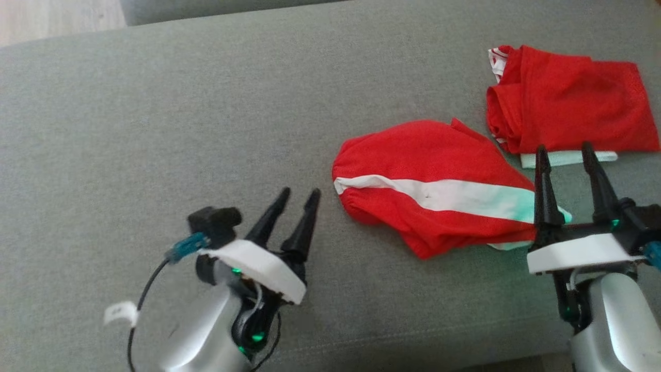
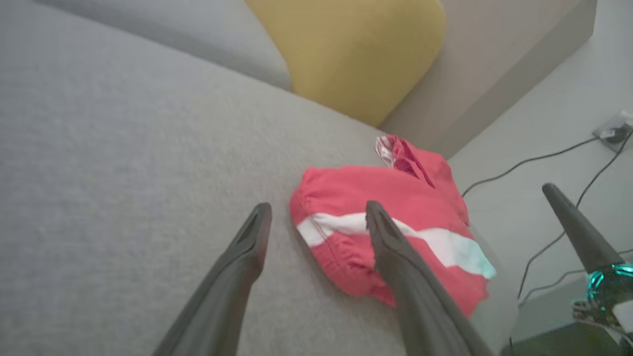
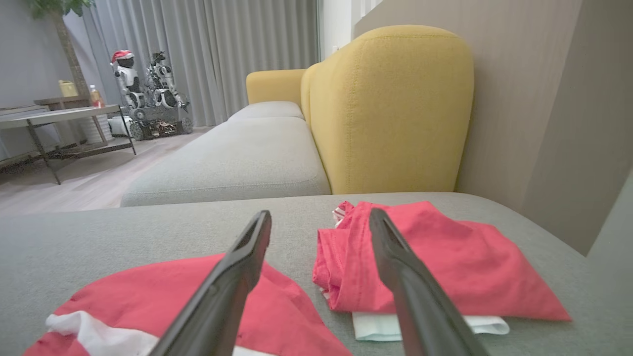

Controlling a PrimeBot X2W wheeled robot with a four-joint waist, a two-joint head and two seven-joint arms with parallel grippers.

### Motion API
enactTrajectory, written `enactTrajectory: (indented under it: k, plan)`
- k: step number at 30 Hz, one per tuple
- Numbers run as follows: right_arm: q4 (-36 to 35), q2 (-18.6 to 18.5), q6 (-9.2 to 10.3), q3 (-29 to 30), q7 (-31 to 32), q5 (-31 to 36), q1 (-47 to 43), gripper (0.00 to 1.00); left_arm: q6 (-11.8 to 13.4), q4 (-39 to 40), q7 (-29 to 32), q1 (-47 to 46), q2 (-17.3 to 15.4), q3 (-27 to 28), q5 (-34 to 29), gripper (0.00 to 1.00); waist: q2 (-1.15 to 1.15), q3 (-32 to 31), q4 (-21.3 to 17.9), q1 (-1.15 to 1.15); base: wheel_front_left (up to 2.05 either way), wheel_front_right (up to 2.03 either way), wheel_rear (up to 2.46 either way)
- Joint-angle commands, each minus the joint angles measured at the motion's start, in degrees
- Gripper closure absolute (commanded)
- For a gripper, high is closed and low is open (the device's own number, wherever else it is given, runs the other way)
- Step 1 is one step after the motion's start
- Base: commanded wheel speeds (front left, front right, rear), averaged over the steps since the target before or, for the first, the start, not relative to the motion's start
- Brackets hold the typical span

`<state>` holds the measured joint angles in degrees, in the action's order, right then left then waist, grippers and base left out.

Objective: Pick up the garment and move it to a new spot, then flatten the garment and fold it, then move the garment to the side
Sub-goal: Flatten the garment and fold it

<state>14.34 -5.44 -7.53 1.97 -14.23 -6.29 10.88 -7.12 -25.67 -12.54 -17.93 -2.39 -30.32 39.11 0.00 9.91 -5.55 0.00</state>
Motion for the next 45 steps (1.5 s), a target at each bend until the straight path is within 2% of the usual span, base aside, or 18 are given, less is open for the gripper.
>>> enactTrajectory:
  k: [1, 7, 11, 14, 26, 35, 36, 37, 38, 45]
  plan:
    - [-2.2, 0.1, 0.04, -0.9, -0.7, 0.5, 1.1, 0.0, -0.3, 1.0, 0.6, -4.4, -0.5, 0.5, 1.1, 0.0, 0.0, 0.7, -0.6, 0.0, 0.0, 0.0, 0.0]
    - [-2.3, 0.5, 0.04, -1.1, -0.7, 0.6, 1.7, 0.0, -0.3, -6.8, 4.8, -10.5, -0.5, -4.6, 4.5, 0.0, 0.0, 2.6, -2.9, 0.0, 0.0, 0.0, 0.0]
    - [-2.7, 0.7, 0.04, -1.1, -0.8, 0.3, 2.4, 0.0, 2.2, -13.9, 6.5, -14.5, -0.5, -6.4, 4.9, 0.0, 0.0, 3.7, -4.4, 0.0, 0.0, 0.0, 0.0]
    - [-2.8, 0.8, 0.04, -1.1, -0.8, 0.2, 2.6, 0.0, 2.8, -16.6, 6.8, -16.1, -0.5, -7.8, 5.6, 0.0, 0.0, 4.2, -4.8, 0.0, 0.0, 0.0, 0.0]
    - [-2.4, 1.3, 0.04, -1.4, -0.8, 0.2, 3.0, 0.0, 1.6, -18.0, 5.4, -19.5, -0.5, -13.3, 14.2, 0.0, 0.0, 4.9, -5.5, 0.0, 0.0, 0.0, 0.0]
    - [-2.0, 1.6, 0.04, -1.9, -0.8, 0.5, 3.4, 0.0, 1.3, -19.7, 5.5, -21.0, -0.5, -17.1, 17.5, 0.0, 0.0, 5.1, -5.9, 0.0, 0.0, 0.0, 0.0]
    - [-1.9, 1.6, 0.04, -2.0, -0.8, 0.5, 3.5, 0.0, 1.3, -20.0, 5.4, -21.2, -0.5, -17.5, 17.7, 0.51, 0.0, 5.1, -5.9, 0.0, 0.0, 0.0, 0.0]
    - [-1.9, 1.7, 0.04, -2.1, -0.8, 0.6, 3.5, 0.0, 1.4, -20.2, 5.0, -21.6, -0.5, -17.9, 17.8, 0.95, 0.0, 5.1, -6.0, 0.0, 0.0, 0.0, 0.0]
    - [-1.8, 1.7, 0.04, -2.2, -0.8, 0.6, 3.5, 0.0, 1.7, -20.5, 4.4, -21.9, -0.5, -18.1, 17.9, 1.0, 0.0, 5.1, -6.0, 0.0, 0.0, 0.0, 0.0]
    - [-1.0, 1.7, 0.04, -1.4, -0.8, 1.2, 2.9, 0.0, 3.3, -23.3, 0.0, -23.7, -0.5, -18.4, 17.2, 1.0, 0.0, 3.1, -4.3, 0.0, 0.0, 0.0, 0.0]
